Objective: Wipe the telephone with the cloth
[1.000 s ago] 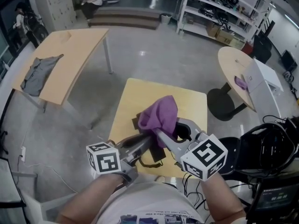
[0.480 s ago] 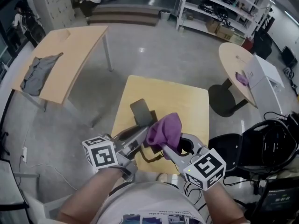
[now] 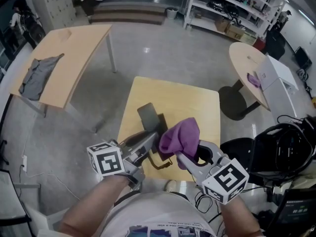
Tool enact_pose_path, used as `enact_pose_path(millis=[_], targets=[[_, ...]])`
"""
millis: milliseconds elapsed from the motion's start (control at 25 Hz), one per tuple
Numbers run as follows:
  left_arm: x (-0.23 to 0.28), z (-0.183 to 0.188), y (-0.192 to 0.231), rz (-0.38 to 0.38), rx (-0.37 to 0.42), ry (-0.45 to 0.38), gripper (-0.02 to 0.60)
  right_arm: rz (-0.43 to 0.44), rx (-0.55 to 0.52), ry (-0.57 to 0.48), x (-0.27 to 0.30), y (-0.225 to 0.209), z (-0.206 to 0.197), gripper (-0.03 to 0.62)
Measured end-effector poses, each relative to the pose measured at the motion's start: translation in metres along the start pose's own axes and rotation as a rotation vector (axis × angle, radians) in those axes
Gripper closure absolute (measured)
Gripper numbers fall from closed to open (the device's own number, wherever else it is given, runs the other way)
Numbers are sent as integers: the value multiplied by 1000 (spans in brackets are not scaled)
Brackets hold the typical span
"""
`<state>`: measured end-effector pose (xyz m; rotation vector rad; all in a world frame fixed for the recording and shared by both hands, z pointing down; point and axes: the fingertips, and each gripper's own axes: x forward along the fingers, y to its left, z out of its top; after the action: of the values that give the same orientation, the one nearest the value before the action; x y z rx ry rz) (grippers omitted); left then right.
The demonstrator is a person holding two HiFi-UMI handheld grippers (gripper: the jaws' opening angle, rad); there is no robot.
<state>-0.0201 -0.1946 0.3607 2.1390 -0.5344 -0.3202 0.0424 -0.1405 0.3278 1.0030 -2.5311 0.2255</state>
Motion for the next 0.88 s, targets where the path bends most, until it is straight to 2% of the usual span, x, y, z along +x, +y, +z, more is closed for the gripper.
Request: enact_pose_path(millis=[200,360,560,880], targets=[[2,-20,-1,-13,17,48,495,-29,-63,-60,12,-7,46,479],[1,-32,-2,-17,24,74,495,-28,-75,-65,32,-6,62,479],[-4,-34,-1,-5,18,65,495,5,-64,-24,43,6,52,479],[-21,-11,4,-14,-12,-17,495,43,-17,11,48,39,24,479]])
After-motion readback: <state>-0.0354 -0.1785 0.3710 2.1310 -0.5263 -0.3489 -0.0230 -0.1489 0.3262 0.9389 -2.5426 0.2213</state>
